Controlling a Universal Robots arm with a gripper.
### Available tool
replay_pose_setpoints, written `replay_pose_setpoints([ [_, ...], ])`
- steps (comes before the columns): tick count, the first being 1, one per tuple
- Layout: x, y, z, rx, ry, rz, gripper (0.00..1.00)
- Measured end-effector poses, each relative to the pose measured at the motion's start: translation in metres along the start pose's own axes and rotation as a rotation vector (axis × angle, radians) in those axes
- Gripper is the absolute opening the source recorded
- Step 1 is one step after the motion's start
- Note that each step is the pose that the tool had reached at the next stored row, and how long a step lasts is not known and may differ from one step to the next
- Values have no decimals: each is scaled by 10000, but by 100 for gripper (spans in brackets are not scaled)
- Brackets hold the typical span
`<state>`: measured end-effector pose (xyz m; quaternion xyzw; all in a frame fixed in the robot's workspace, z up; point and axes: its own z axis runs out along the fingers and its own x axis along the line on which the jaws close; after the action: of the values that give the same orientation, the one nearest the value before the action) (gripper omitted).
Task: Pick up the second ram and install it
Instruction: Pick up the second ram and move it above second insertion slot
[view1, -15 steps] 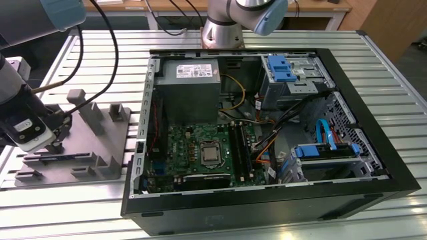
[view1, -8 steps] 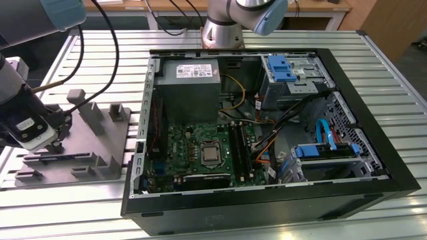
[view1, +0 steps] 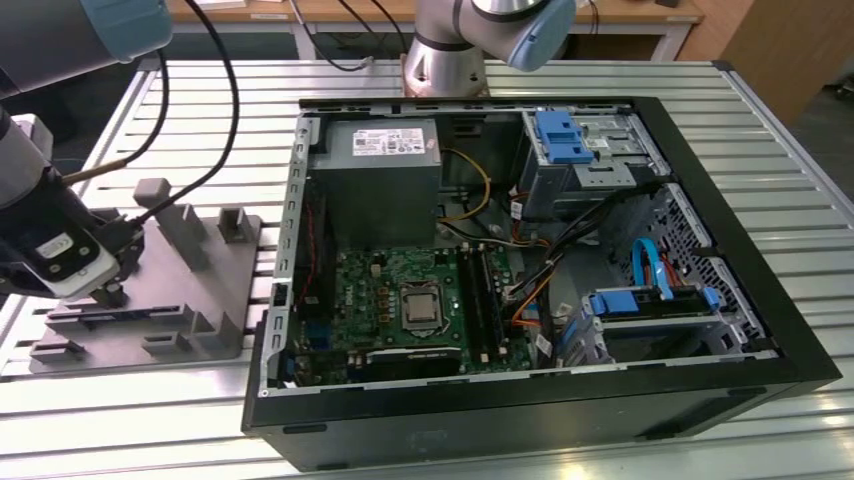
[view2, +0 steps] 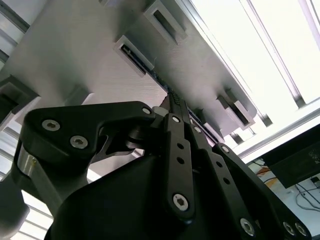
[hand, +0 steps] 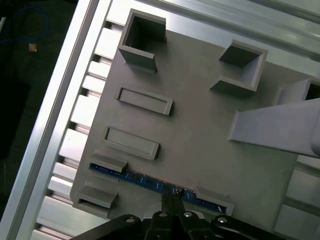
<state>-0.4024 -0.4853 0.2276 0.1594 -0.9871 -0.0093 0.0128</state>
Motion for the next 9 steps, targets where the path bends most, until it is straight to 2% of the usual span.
replay_pose_setpoints([
  [9, 0, 0, 0, 9, 8, -370, 10],
])
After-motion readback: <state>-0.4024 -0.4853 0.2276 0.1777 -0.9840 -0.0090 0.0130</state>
